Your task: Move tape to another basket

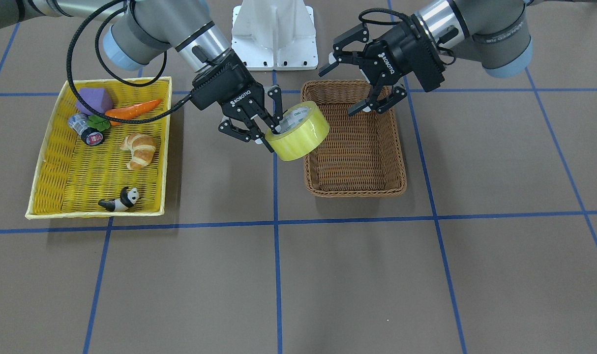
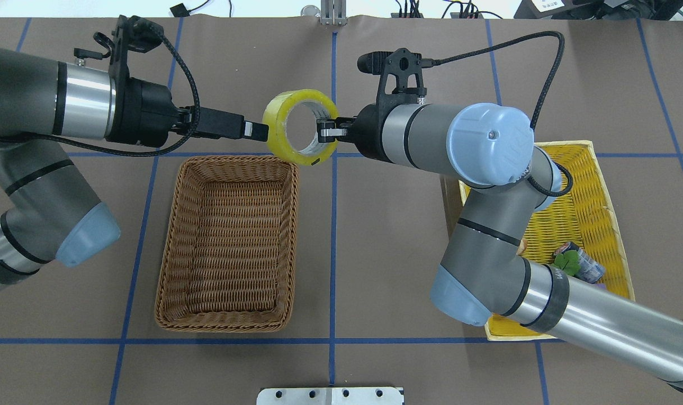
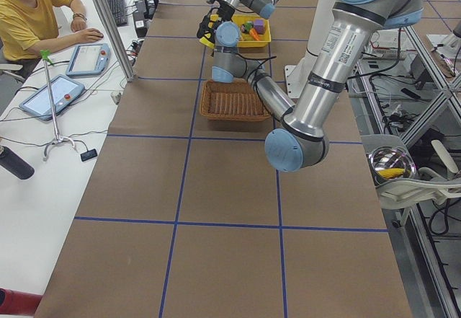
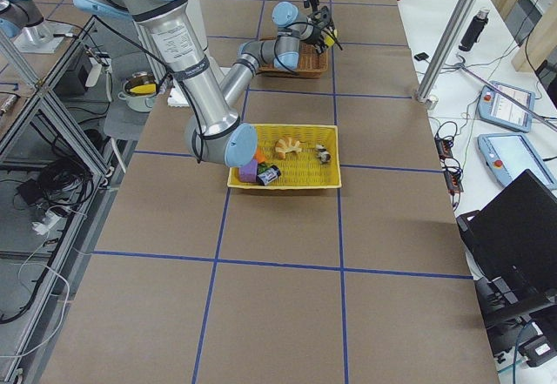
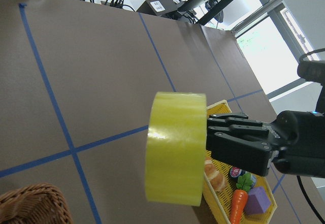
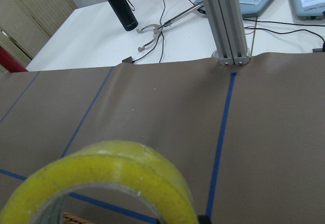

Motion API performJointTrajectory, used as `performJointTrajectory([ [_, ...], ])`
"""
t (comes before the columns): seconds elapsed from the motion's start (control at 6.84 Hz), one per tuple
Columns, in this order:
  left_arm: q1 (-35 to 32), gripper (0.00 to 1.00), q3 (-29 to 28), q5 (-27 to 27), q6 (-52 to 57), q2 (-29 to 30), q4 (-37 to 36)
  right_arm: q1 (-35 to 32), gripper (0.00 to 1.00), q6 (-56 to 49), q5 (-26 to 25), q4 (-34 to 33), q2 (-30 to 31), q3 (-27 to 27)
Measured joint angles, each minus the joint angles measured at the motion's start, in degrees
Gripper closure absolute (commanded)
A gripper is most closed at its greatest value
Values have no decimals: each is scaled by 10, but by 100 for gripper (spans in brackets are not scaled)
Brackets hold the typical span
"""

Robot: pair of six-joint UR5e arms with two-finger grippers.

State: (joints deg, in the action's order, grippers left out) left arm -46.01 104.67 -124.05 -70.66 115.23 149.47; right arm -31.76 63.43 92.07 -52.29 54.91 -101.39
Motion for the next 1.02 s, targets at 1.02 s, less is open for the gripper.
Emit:
performJointTrajectory([
  [1.02,30,4,-18,59,-1,8,0,20,100,-1,4,-2,-3,-8],
])
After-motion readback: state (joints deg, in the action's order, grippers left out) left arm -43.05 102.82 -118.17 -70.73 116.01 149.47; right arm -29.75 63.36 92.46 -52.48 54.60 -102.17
